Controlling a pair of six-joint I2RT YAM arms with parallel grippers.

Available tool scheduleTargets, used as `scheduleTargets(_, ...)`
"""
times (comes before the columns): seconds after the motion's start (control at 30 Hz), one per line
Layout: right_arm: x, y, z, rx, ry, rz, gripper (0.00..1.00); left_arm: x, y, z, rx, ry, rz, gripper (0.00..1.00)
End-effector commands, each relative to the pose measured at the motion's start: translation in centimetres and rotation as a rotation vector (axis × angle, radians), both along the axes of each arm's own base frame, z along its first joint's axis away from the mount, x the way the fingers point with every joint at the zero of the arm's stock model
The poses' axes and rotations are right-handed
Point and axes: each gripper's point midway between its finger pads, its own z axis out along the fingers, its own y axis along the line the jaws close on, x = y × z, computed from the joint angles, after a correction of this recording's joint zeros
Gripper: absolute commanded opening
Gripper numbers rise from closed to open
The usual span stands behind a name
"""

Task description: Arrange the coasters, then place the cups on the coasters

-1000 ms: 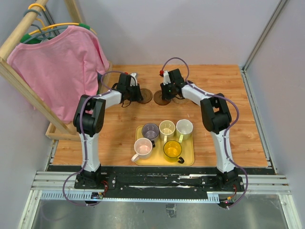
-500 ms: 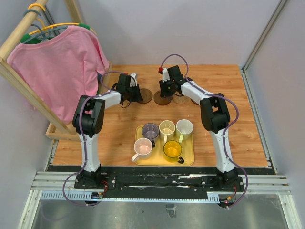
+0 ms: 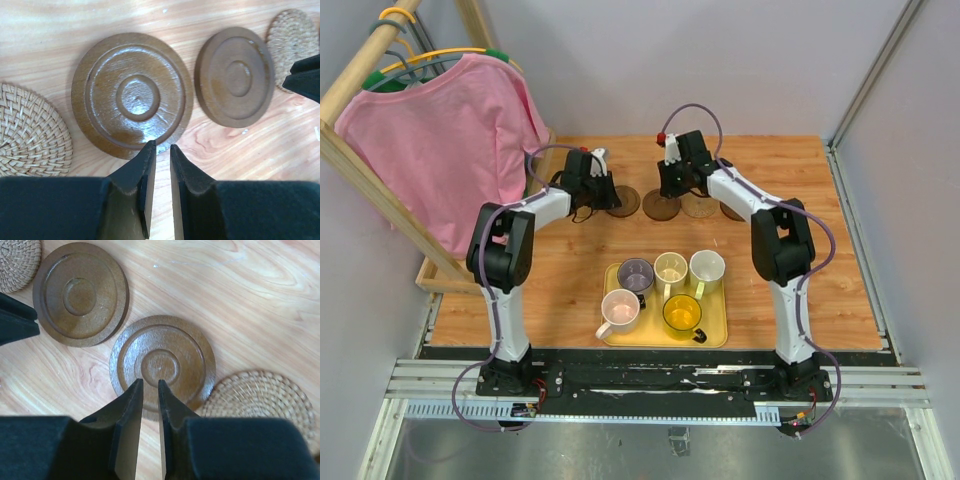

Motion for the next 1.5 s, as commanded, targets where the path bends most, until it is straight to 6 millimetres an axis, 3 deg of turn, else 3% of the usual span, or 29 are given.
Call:
scheduleTargets(0.0,-0.7,-1.8,2.2,-0.050,-0.052,-0.061,0.19,0.0,-0.7,4.3,-0.054,-0.094,-0.039,0.23)
scheduleTargets(0.2,-2.3,-5.1,0.4,-0.121,-0.005,-0.157,0.09,-1.2,-0.7,5.3,-0.075,-0.108,-0.047,0.23)
scheduleTargets(0.4,-3.9,-6.6,-1.7,-0.179,0.051,-0.185,0.01,-2.9,-0.7,6.0,-0.110,-0.122,-0.056,0.23)
scheduleTargets(0.77,-4.4,-6.6,-3.8,-0.192,0.111,-0.188,0.01,-4.9,-0.4,5.4,-0.134,-0.105,-0.048,0.23)
scheduleTargets(1.47,-4.0,-5.1,-6.2,-0.162,0.170,-0.145,0.01,-5.7,0.2,4.3,-0.122,-0.082,-0.020,0.23)
